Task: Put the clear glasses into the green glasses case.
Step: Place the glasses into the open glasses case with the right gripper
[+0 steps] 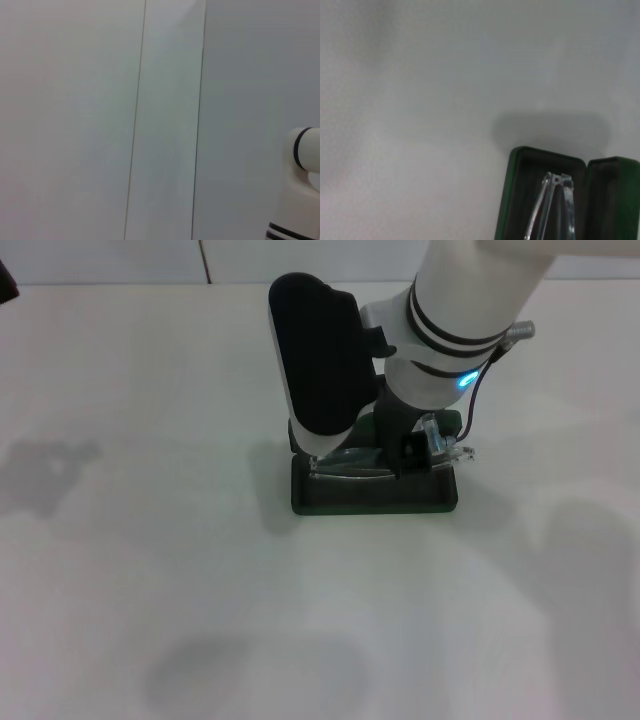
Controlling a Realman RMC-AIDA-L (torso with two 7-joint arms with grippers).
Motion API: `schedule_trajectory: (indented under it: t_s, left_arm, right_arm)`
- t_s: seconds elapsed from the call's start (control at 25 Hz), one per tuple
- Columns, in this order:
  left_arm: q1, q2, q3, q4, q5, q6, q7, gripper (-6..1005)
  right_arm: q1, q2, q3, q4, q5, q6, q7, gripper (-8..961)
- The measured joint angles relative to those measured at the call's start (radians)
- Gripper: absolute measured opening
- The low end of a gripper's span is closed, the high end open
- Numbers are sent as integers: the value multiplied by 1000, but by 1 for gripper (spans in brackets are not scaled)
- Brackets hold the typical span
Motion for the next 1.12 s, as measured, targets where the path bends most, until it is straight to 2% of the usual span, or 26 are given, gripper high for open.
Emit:
schedule_trajectory:
  t_s: [0.32,1.12]
  left_arm:
    - [-5,-2,0,0,0,0,0,44]
    - [2,-4,0,-2,0,0,2,43]
  right_arm:
    - [0,0,-42,23,0,32,2,62]
    - [-2,0,-48,24,0,49,13,80]
